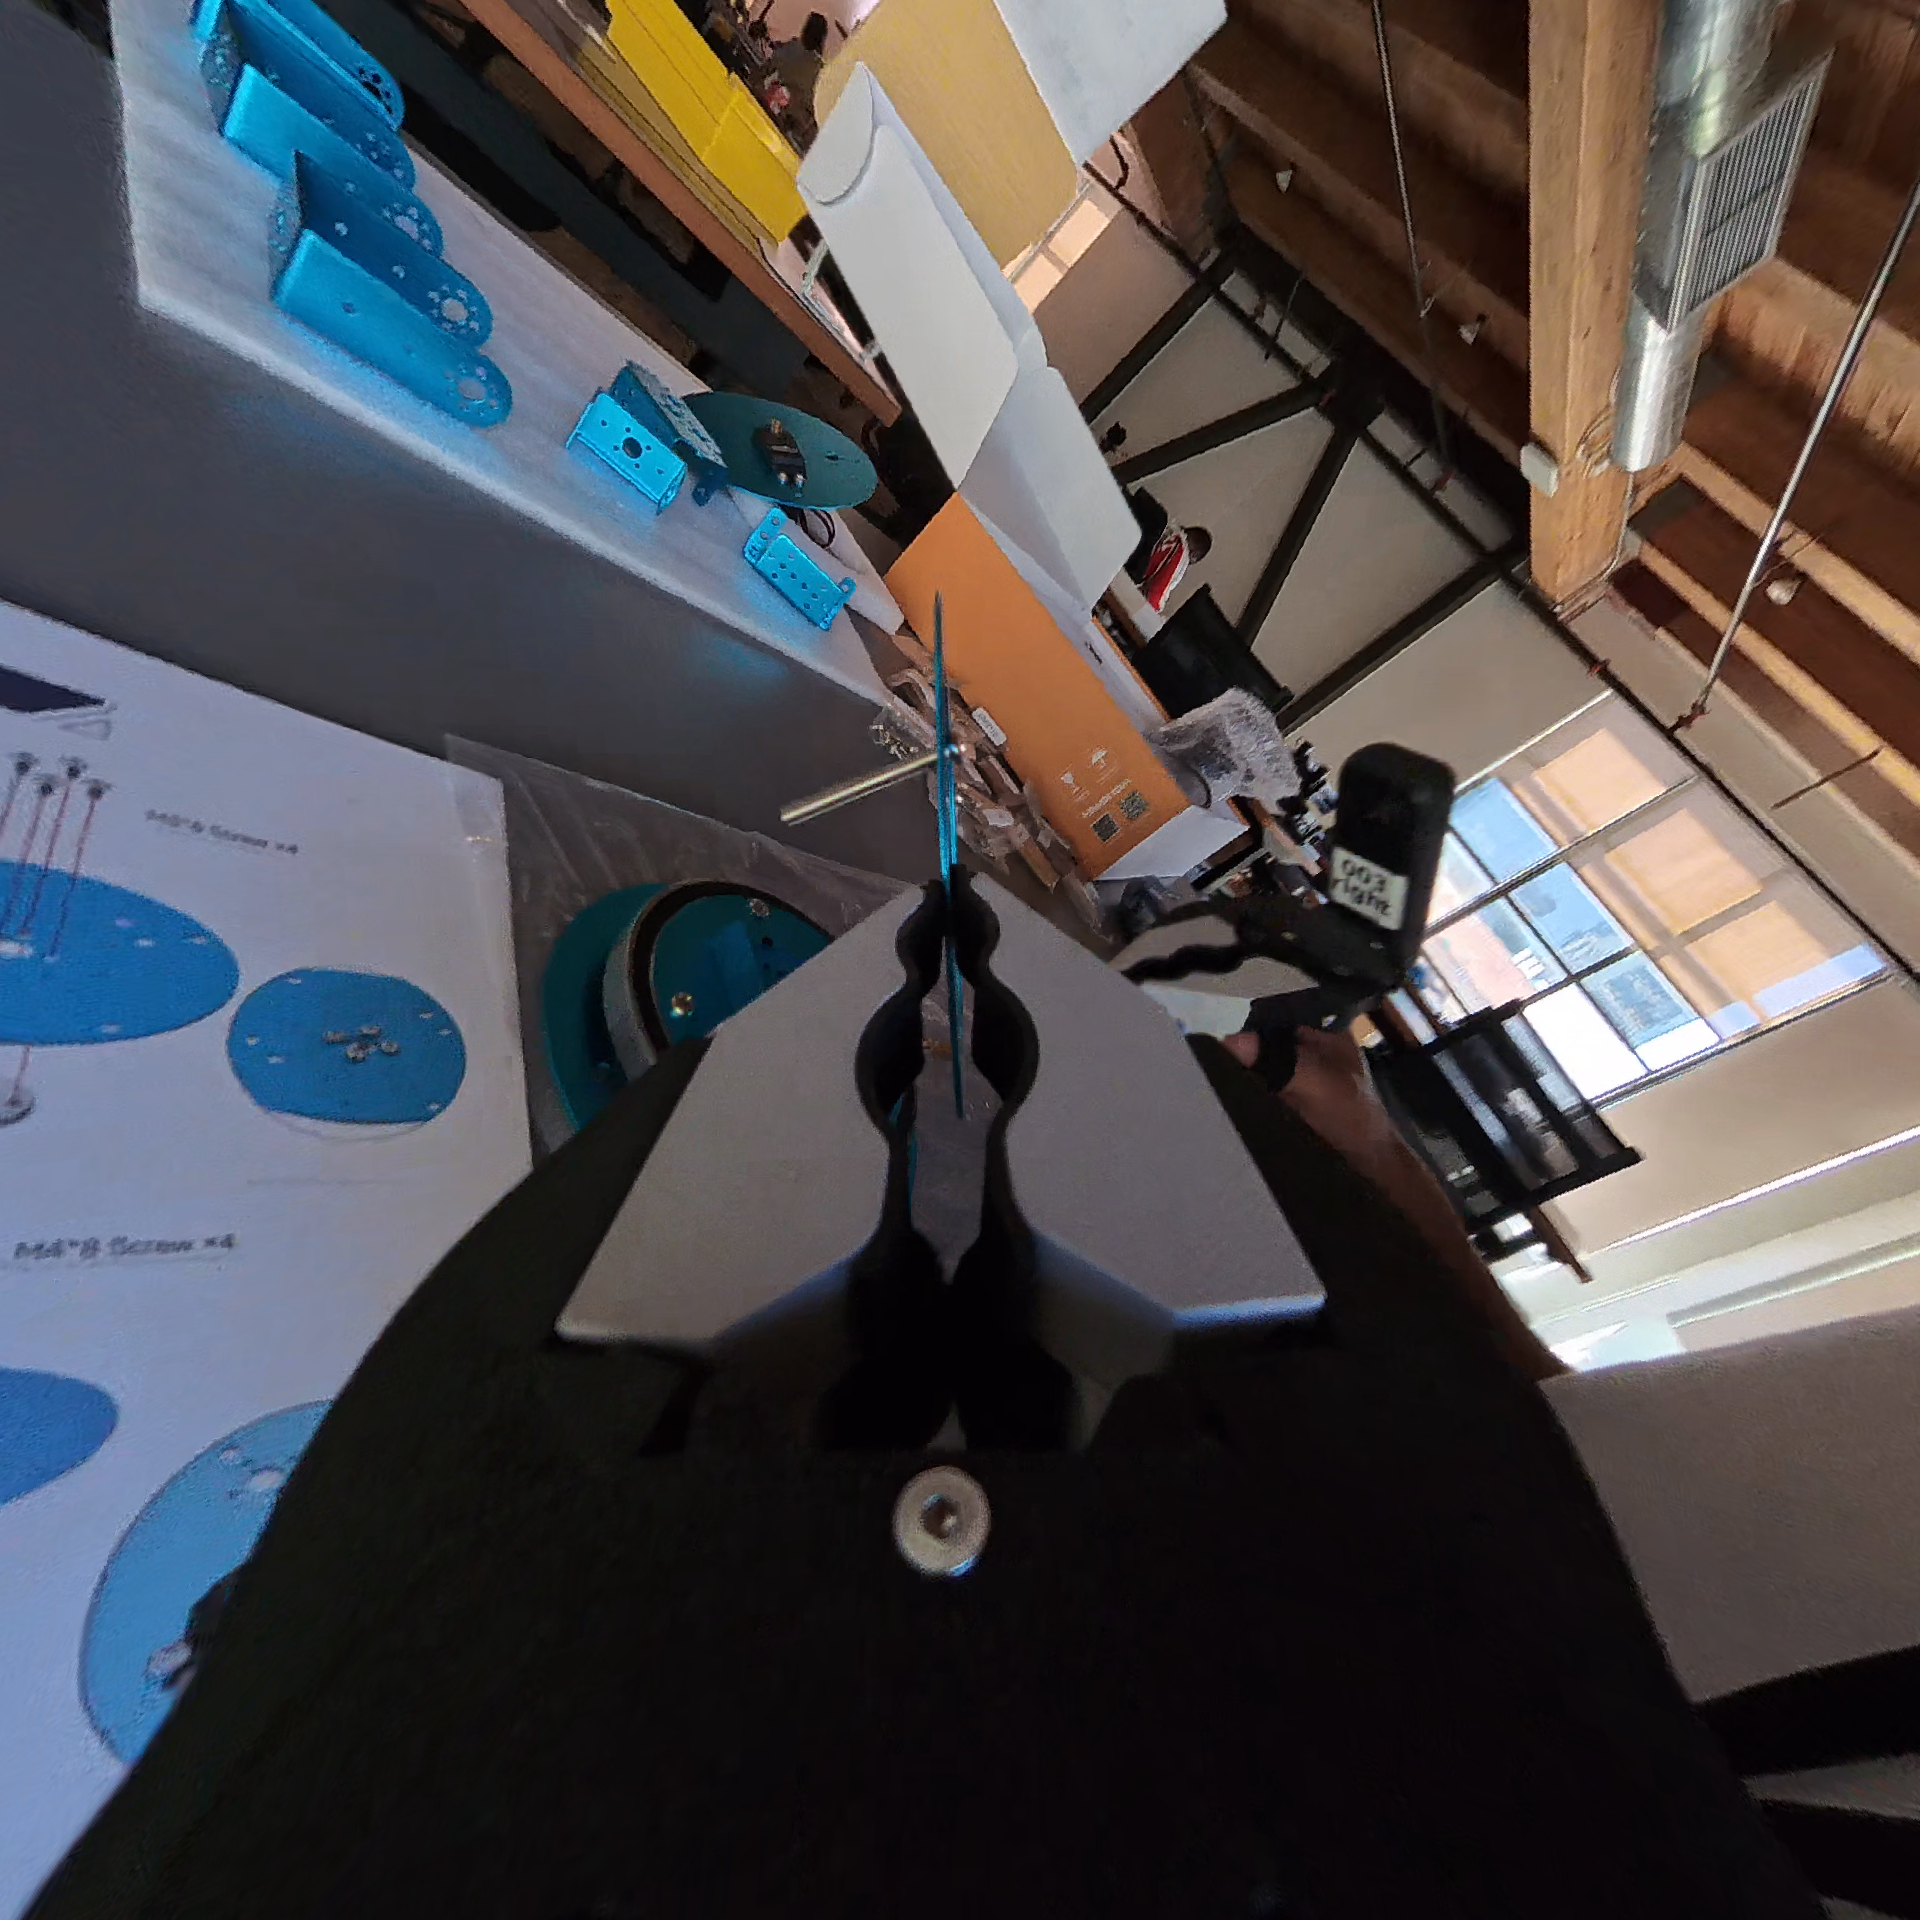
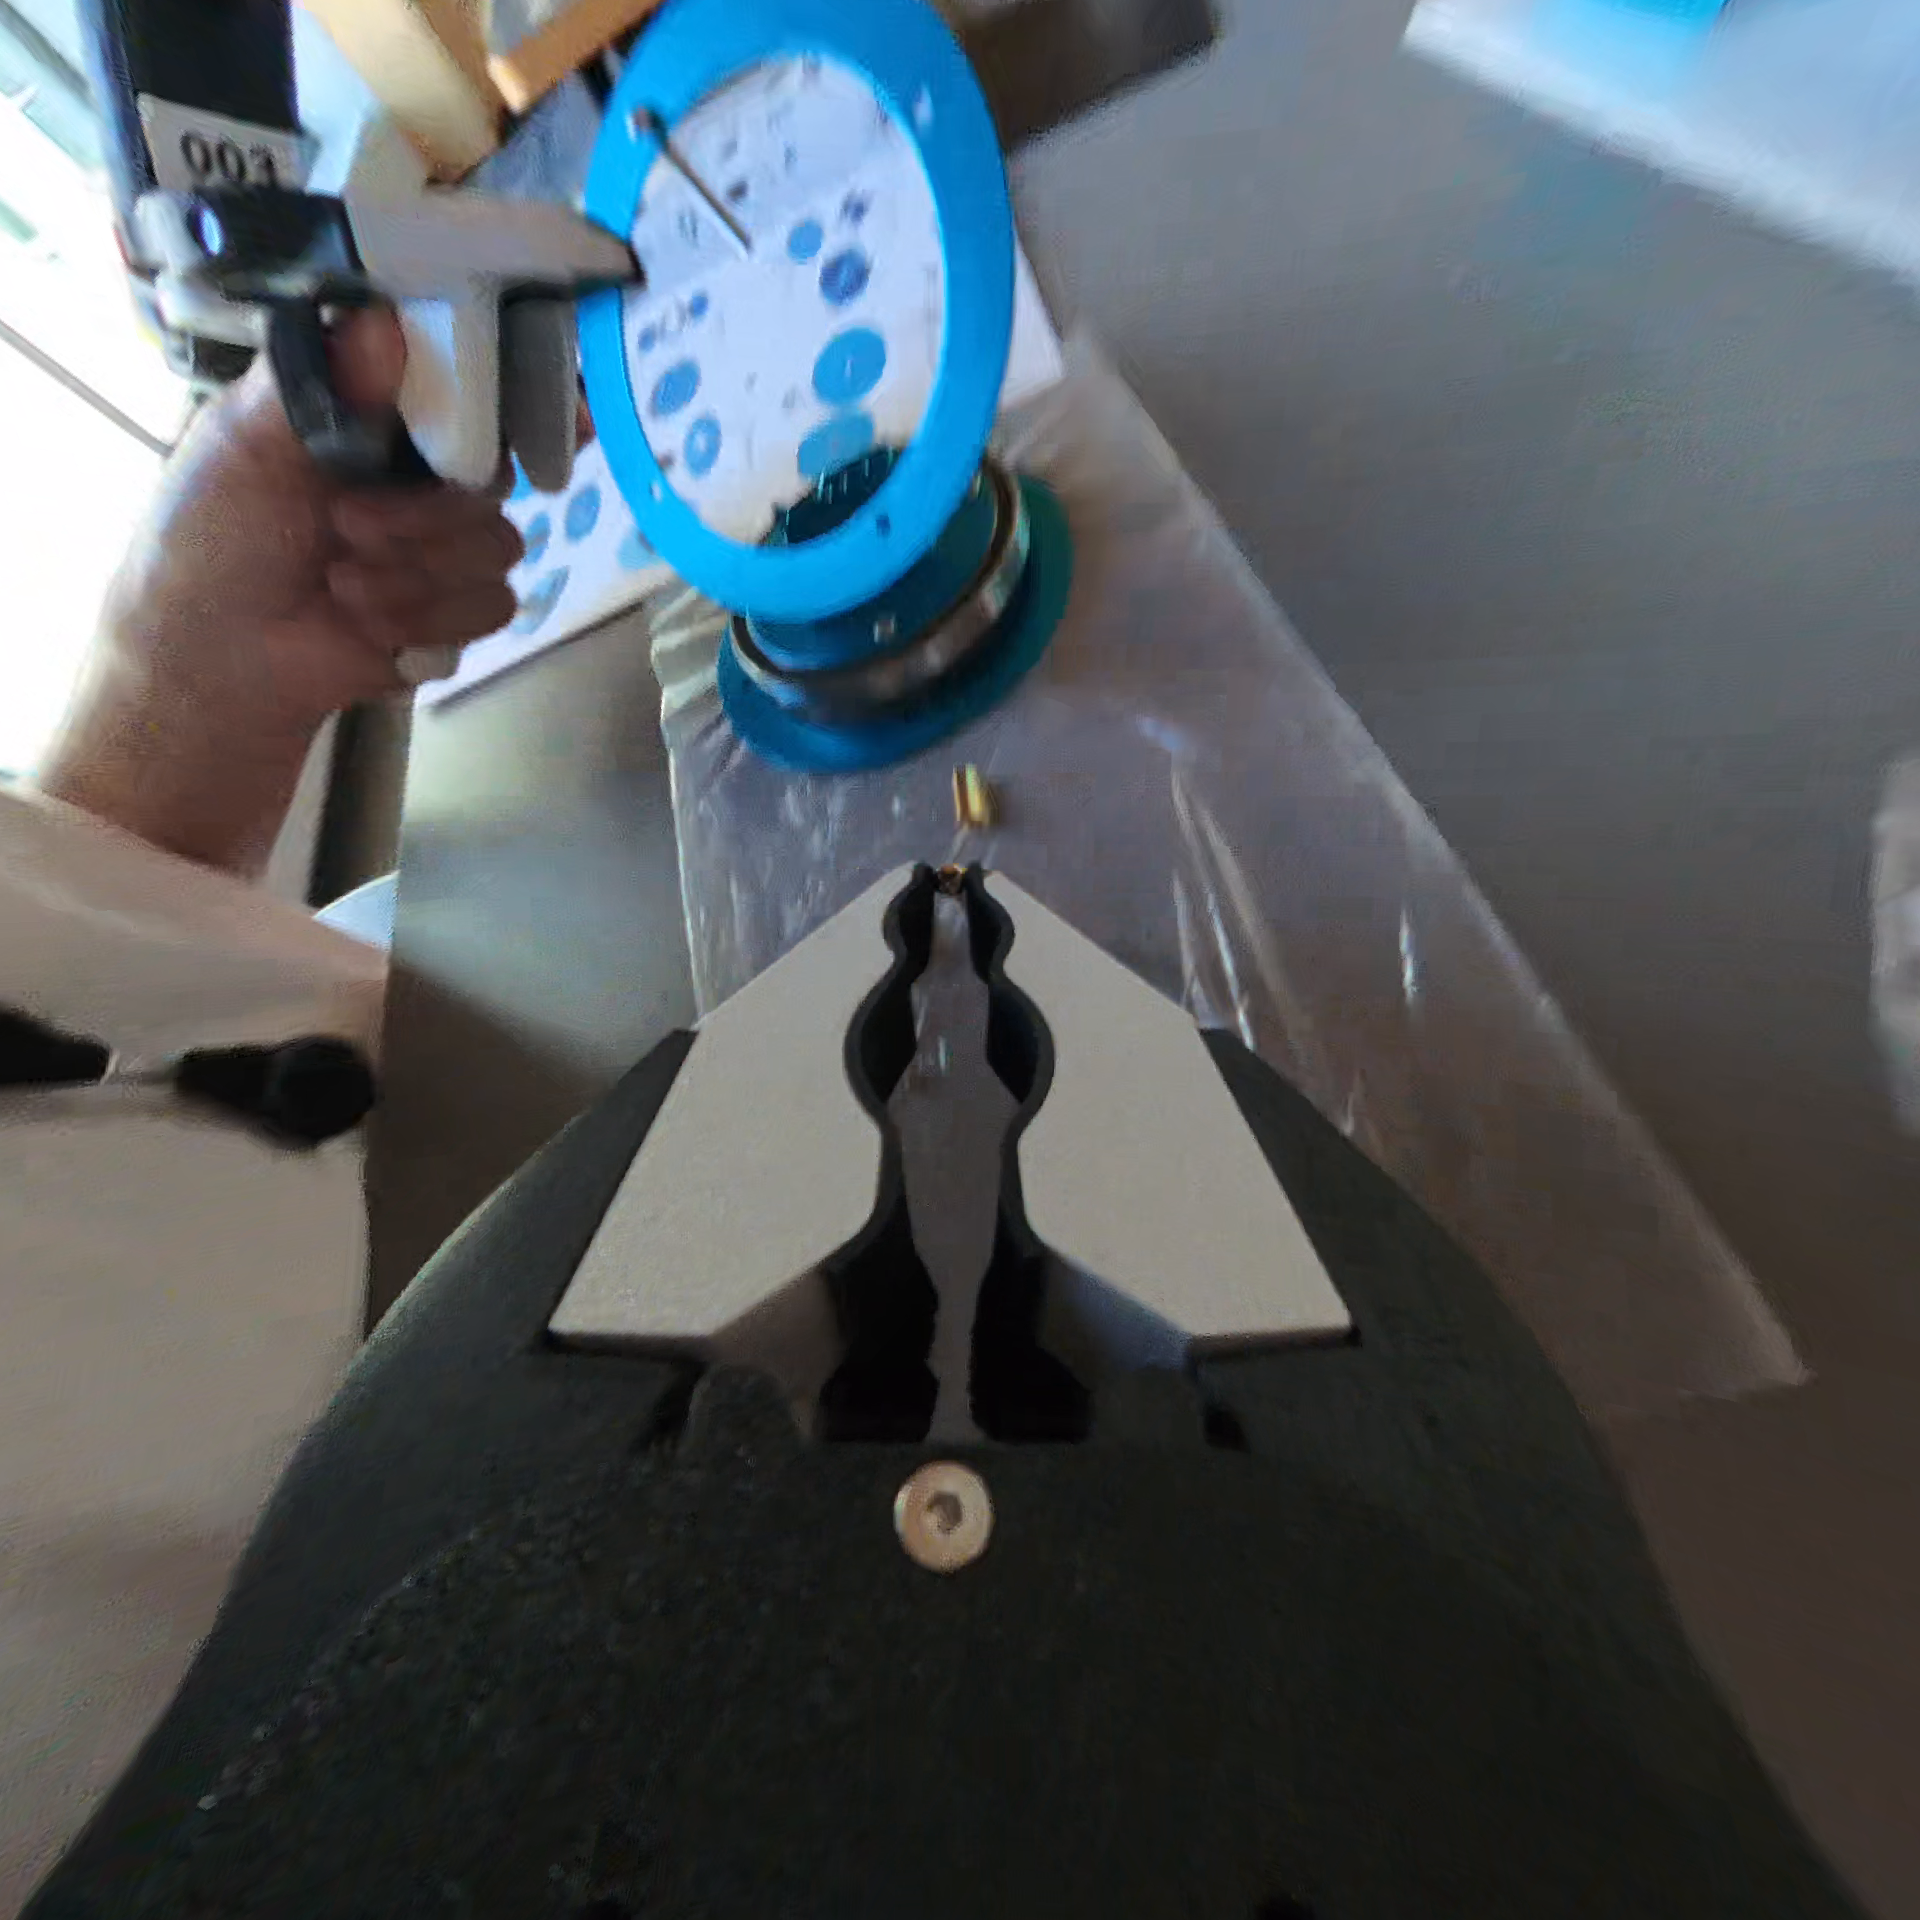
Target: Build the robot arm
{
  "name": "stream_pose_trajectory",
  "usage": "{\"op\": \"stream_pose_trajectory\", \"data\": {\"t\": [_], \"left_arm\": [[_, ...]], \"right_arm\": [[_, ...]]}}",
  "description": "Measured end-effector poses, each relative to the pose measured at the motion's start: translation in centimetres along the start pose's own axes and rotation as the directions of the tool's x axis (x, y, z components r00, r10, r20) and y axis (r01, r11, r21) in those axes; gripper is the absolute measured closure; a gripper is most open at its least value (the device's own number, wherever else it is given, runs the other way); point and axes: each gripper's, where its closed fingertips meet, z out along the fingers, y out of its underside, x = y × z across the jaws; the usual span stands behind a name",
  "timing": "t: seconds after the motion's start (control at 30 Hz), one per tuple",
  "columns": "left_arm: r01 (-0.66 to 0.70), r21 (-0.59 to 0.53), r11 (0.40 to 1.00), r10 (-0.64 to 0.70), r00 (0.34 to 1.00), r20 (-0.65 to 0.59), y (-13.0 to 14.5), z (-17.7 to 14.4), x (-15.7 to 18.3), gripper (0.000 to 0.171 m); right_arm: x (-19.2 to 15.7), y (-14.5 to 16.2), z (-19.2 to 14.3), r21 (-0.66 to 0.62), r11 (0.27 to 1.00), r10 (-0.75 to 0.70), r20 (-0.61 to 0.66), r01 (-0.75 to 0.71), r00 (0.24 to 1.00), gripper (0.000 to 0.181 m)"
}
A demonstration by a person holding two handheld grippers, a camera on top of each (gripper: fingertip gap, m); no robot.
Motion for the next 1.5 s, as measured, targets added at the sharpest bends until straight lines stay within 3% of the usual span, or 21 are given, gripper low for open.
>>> {"op": "stream_pose_trajectory", "data": {"t": [0.13,0.2,0.33,0.43,0.57,0.7,0.8,0.97,1.03,1.13,1.3,1.5], "left_arm": [[0.225,-0.003,0.974,-0.225,0.974,-0.019,1.0,-0.8,-1.1,0.171],[0.318,-0.015,0.948,-0.319,0.948,-0.013,1.8,-0.9,-1.7,0.171],[0.429,-0.031,0.903,-0.429,0.903,0.012,3.1,-0.8,-2.6,0.171],[0.464,-0.036,0.885,-0.464,0.886,0.020,3.2,-0.6,-2.9,0.171],[0.485,-0.017,0.875,-0.485,0.875,0.006,2.2,-0.8,-3.0,0.171],[0.516,-0.010,0.856,-0.516,0.856,-0.008,1.3,-0.9,-3.2,0.171],[0.511,-0.040,0.859,-0.511,0.859,-0.001,1.5,-0.6,-2.9,0.171],[0.546,-0.062,0.836,-0.547,0.837,-0.002,2.4,-0.7,-3.0,0.171],[0.574,-0.063,0.817,-0.576,0.817,-0.021,2.5,-0.8,-3.2,0.171],[0.606,-0.074,0.792,-0.609,0.792,-0.041,2.5,-1.0,-3.3,0.171],[0.642,-0.098,0.760,-0.648,0.760,-0.048,3.0,-1.3,-3.2,0.171],[0.649,-0.089,0.756,-0.653,0.757,-0.021,2.9,-1.1,-3.8,0.171]], "right_arm": [[1.3,2.8,-0.3,-0.100,0.995,0.017,-0.007,-0.017,1.000,0.173],[1.7,3.2,-0.2,-0.152,0.986,-0.065,-0.025,0.060,0.998,0.149],[0.4,-0.8,1.2,-0.157,0.943,-0.297,0.007,0.294,0.955,0.120],[-2.7,-4.1,5.0,-0.155,0.896,-0.400,0.123,0.415,0.908,0.074],[-3.3,-5.4,10.4,-0.228,0.825,-0.492,0.163,0.518,0.855,0.057],[-4.0,-7.3,12.5,-0.198,0.819,-0.507,0.188,0.538,0.841,0.050],[-4.2,-8.0,12.6,-0.188,0.819,-0.497,0.241,0.542,0.834,0.054],[-3.0,-10.2,11.1,-0.179,0.892,-0.308,0.435,0.416,0.846,0.102],[-1.9,-10.0,12.0,-0.221,0.896,-0.247,0.473,0.386,0.846,0.110],[-2.2,-9.5,12.9,-0.229,0.920,-0.135,0.577,0.318,0.806,0.143],[-1.5,-8.8,13.3,-0.271,0.938,0.005,0.638,0.219,0.770,0.175],[-1.1,-9.0,14.2,-0.275,0.949,0.058,0.638,0.157,0.768,0.176]]}}
